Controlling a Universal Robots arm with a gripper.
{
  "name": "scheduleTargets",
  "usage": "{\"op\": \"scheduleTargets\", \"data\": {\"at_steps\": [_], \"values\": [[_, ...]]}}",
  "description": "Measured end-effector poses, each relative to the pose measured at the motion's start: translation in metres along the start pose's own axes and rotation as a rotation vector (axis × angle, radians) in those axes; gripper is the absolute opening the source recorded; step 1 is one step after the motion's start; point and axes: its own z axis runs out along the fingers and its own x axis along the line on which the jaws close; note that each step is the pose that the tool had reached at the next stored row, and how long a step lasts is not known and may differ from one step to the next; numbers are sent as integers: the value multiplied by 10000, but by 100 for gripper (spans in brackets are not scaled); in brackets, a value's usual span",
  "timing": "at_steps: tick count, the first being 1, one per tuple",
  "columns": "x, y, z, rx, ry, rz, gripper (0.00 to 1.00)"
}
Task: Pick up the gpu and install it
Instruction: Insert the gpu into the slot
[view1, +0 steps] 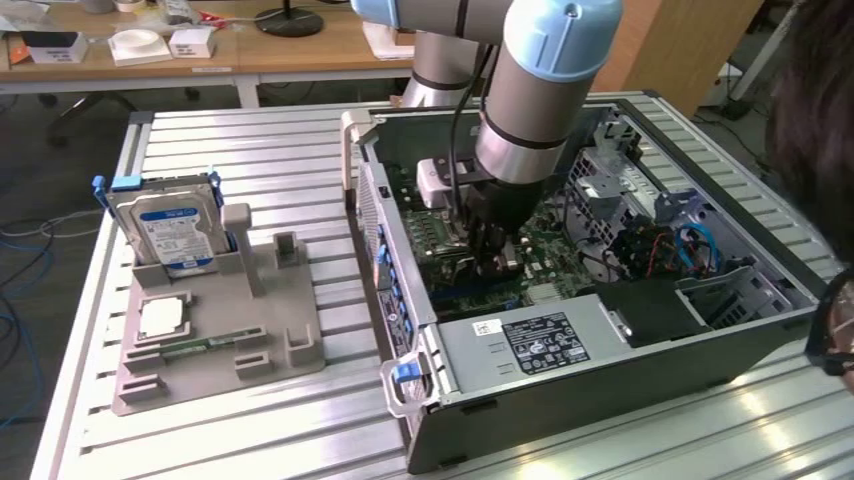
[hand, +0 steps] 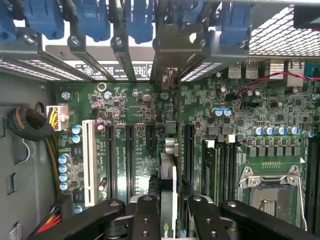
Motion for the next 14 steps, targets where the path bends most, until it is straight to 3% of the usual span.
{"op": "scheduleTargets", "data": {"at_steps": [14], "values": [[8, -30, 2, -3, 2, -16, 26]]}}
